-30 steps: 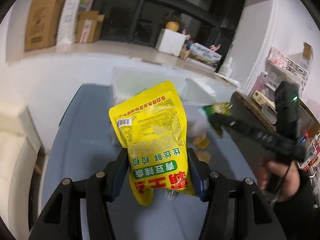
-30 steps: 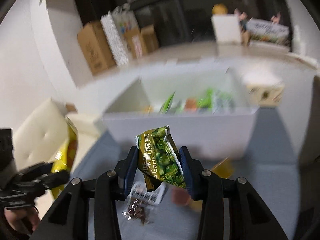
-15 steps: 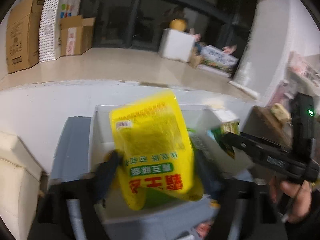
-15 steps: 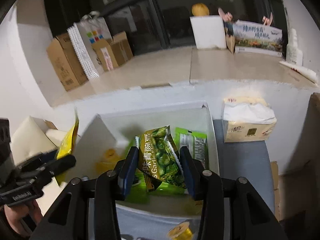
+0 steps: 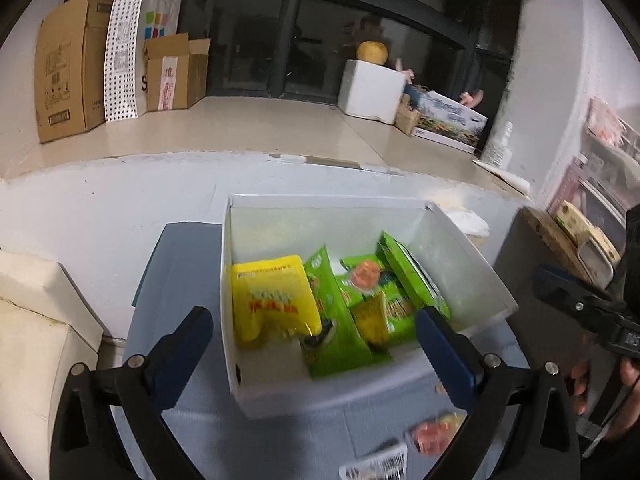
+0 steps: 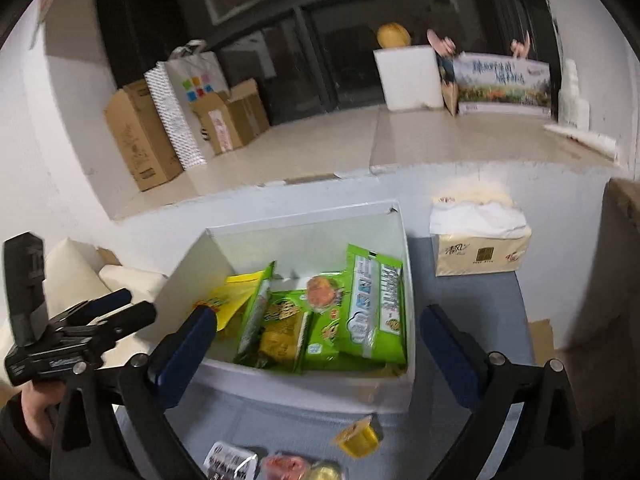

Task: Organize snacks
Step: 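Move both tools back over the remaining jelly cups and jerky packet, then grasp the jerky packet with the left tool while the right grasps a pale yellow jelly cup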

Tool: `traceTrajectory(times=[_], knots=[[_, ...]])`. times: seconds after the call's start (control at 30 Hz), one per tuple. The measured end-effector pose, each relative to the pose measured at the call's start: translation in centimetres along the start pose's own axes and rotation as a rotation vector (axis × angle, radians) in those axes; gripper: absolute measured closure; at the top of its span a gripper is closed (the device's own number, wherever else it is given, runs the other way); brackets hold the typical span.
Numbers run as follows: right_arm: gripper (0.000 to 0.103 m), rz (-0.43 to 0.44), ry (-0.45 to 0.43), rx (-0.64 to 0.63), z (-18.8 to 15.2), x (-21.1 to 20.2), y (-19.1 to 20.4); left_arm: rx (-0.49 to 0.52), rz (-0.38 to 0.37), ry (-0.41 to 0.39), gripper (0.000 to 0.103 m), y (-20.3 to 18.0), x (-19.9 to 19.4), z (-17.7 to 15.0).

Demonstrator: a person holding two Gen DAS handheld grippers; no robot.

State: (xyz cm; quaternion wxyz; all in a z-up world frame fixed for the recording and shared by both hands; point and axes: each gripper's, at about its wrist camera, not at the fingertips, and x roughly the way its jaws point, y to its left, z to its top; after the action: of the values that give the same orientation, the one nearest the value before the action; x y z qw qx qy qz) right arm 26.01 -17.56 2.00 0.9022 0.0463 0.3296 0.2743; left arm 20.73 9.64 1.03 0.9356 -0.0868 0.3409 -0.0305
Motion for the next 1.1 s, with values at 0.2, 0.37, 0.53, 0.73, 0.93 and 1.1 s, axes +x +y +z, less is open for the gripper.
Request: traceTrajectory(times=[0.2,0.37,0.53,0.73,0.93,1.1], knots=[[0.000,0.002,-0.004,-0.075,-6.1,-3.9,2.3,0.035,-0.065,-0.017,0.000,-1.7,-5.0,-6.7],[0.000,-0.056,0.060,-0.054,-12.6,-3.7,2.0,-0.036,-0.101,0.021,0.000,-1.7,-6.8,-12.3],[0.000,-0.101,0.165,-0.039,-15.5,-0.8,0.8,-0.026,-0.095,0.054,0.000,-1.9,-6.5,-14.3],[0.000,-0.169,0.188,-0.077,-15.0,1.6,-0.8,-0.054,-0.092,0.092,0.000,-1.7,-5.2,-15.2],[0.014,-0.142,0.239,-0.108,-14.3,5.4,-0.7,-0.038,-0.102,0.118,0.000,-2.2,-4.5,-15.7],[0.058,-0.113,0.265,-0.118,-14.4,6.4,-0.1,-0.040,-0.097,0.137,0.000,-2.1,-3.8,-16.0]])
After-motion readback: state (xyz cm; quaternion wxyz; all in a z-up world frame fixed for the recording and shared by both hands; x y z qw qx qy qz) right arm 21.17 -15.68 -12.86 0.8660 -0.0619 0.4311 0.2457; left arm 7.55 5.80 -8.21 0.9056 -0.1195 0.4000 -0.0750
